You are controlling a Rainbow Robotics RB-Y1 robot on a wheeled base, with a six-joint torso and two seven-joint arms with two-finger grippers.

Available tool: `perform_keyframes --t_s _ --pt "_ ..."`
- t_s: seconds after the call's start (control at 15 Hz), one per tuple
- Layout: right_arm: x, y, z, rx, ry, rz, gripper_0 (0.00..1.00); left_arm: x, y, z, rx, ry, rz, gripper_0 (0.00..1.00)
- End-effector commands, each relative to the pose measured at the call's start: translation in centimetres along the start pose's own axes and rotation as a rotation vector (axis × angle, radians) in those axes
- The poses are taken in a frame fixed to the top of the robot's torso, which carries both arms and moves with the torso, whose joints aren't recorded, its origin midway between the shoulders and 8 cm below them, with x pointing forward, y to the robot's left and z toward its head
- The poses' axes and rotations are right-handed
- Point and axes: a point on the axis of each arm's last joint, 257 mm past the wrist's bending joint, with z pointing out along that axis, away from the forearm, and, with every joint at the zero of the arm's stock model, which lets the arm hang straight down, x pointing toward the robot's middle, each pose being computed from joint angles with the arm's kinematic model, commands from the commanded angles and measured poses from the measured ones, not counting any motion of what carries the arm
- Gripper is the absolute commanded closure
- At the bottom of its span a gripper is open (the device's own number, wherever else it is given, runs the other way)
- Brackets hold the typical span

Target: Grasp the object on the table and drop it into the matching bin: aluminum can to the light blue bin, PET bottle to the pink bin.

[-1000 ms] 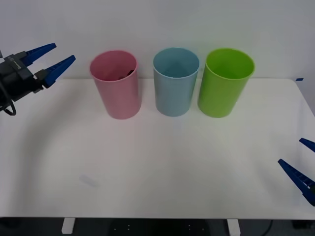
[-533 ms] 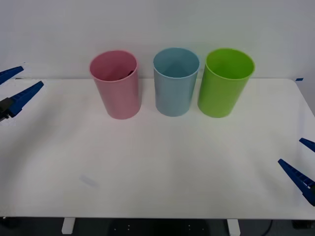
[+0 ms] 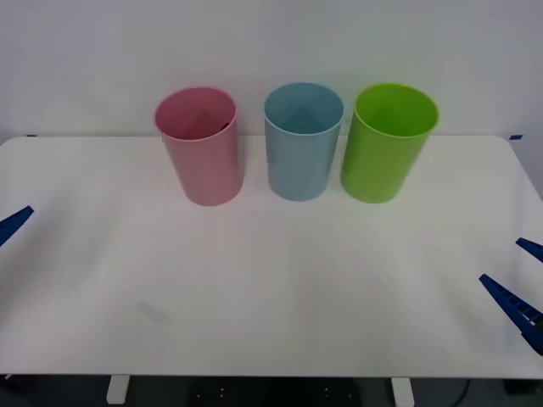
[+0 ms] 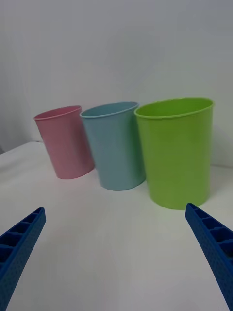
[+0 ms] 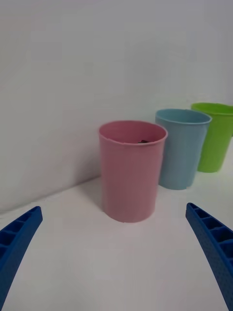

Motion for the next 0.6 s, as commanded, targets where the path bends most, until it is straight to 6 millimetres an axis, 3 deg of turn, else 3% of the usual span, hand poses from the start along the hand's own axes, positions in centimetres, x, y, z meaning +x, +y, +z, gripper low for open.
perform_keyframes --t_s 0.07,0.27,0.6 --pt "0.0 0.0 0.0 0.0 0.0 0.0 0.0 1.3 -0.8 -2.3 0.008 0.034 0.002 0.0" --pt "0.0 0.0 0.0 0.0 0.0 0.0 0.0 3.3 -1.9 -4.4 0.006 0.075 0.011 0.0" --pt "0.0 0.0 0.0 0.0 0.0 0.0 0.0 5.2 -3.5 -5.7 0.027 0.108 -0.006 0.0"
